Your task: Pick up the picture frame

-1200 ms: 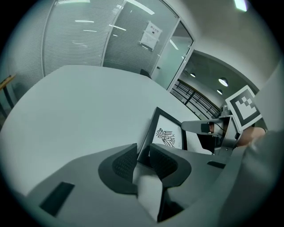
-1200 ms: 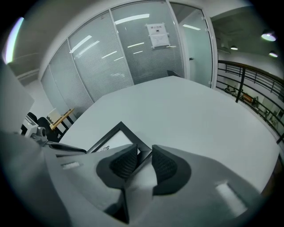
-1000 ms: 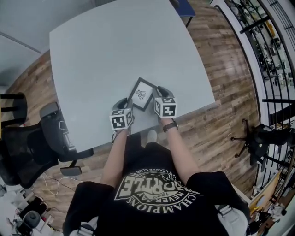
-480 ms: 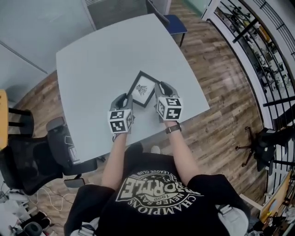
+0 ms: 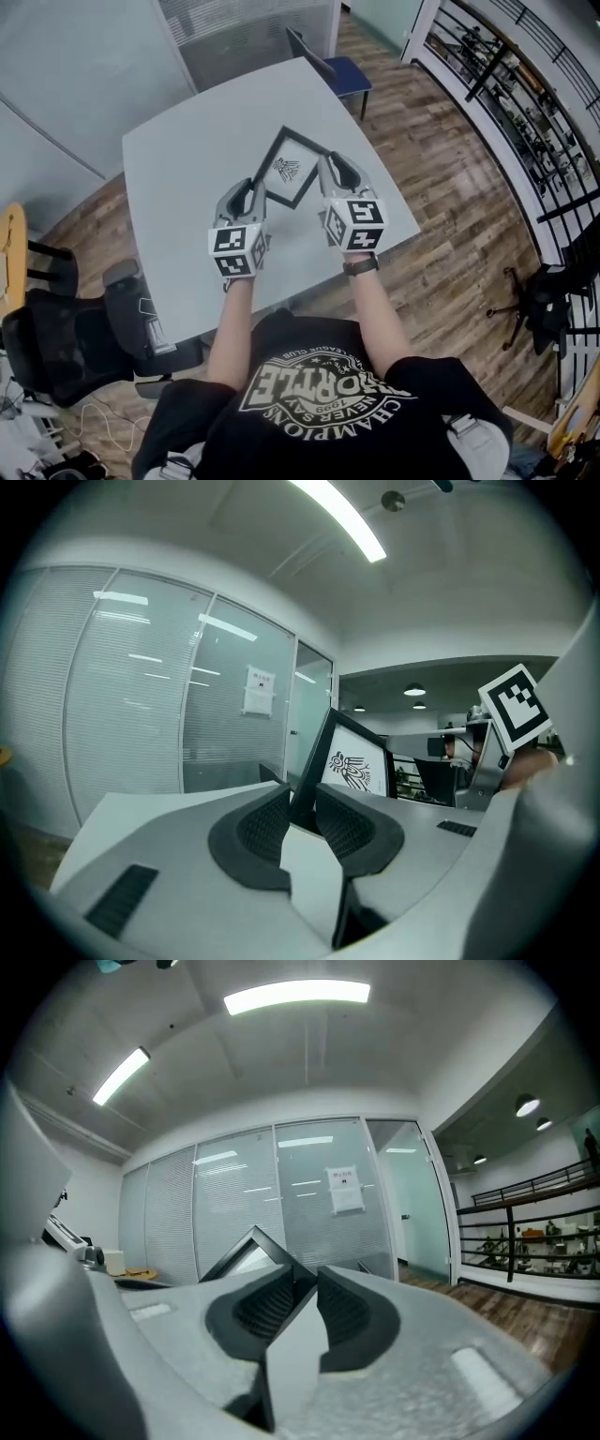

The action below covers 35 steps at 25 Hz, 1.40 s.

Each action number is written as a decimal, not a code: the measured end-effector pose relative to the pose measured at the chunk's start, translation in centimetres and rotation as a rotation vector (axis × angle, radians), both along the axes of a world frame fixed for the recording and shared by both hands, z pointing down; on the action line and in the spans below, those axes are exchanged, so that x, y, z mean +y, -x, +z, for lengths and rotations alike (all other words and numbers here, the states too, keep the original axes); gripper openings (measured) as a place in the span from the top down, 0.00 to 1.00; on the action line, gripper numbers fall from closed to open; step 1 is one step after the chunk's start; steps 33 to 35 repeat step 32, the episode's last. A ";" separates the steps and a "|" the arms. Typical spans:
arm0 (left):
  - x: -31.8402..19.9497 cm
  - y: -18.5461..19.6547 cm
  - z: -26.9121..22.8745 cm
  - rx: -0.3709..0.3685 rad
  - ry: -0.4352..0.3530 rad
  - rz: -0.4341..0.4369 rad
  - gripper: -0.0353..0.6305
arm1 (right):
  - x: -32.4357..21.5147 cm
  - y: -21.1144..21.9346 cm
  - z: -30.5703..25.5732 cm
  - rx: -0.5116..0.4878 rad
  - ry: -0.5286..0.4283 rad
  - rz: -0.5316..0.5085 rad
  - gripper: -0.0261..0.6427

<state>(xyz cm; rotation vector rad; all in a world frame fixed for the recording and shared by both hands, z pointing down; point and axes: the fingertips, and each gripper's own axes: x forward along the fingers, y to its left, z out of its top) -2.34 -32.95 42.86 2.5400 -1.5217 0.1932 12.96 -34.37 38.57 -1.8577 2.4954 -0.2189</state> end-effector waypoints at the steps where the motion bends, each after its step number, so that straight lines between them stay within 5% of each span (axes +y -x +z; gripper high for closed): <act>1: 0.1 -0.2 -0.9 -0.007 -0.021 -0.003 0.81 | 0.2 -0.2 -0.8 -0.002 -0.017 0.003 0.85; 13: 1.7 -0.9 -5.4 -0.046 -0.122 -0.011 0.82 | 1.9 -1.0 -5.0 0.005 -0.112 0.012 0.88; 35: 2.0 -1.7 -3.8 -0.021 -0.085 0.010 0.82 | 2.5 -2.0 -3.8 0.044 -0.097 0.060 0.93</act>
